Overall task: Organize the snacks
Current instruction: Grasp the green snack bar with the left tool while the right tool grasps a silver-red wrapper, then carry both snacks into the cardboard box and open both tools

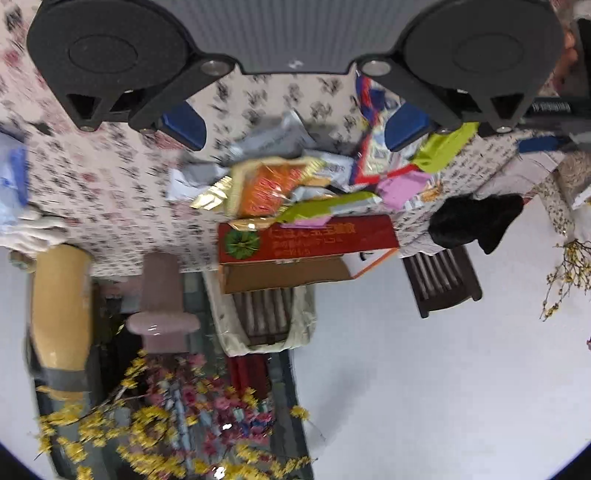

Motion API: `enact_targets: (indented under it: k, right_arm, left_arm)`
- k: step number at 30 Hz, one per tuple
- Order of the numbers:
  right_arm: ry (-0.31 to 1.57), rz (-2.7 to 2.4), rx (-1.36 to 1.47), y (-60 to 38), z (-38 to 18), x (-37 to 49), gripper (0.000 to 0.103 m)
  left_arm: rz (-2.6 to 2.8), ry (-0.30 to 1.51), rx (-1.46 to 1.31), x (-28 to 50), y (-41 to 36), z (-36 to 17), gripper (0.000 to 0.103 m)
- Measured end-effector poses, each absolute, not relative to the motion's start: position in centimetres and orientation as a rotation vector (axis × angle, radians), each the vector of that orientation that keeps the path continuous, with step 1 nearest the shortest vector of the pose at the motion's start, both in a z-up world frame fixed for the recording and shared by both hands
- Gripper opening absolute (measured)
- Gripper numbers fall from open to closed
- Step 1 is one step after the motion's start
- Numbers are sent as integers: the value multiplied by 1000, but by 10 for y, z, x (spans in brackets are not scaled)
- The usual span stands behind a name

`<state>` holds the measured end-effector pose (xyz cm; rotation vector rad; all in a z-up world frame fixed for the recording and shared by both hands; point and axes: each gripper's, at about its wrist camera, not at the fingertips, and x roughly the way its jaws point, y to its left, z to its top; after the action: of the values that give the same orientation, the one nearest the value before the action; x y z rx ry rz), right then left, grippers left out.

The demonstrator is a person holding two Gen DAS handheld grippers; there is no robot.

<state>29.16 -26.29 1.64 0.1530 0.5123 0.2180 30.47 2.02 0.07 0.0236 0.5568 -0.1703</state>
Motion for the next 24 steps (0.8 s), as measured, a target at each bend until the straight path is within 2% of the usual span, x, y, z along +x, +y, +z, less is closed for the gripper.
enact_targets:
  k: [2,4,7,9,12,15,17,19,20,24]
  right_arm:
    - [535,260,144,-252,16,307,95]
    - [555,315,104,-232,12,319,92]
    - [593,404,36,-199,3,334,84]
    - [625,439,0,-181,-5,343,75]
    - [669,452,-1,-166,-14,357,73]
    - [682,472,10,-156,-20,364,72]
    - [693,472,10,-151,-23,367,70]
    - [693,472,7,-147,-25,367,65]
    - [697,476,10,-147,-26,367,58]
    - [691,467,5,-148,-24,363,49]
  left_arm:
    - [-186,583,21,316,19,-4,90]
    - [-195,622,8,327,18,-9,70]
    - [-226,665,-24,338,20,-18,54]
    - [-241,679,-27,342,22,-21,50]
    - [-271,687,-25,344,25,-24,50]
    - [-287,685,-29,344,28,-26,40]
    - [-284,682,-31,343,28,-26,39]
    - [-280,673,-25,341,28,-24,38]
    - [-278,671,-25,340,28,-23,38]
    - [-258,645,-23,328,28,-15,38]
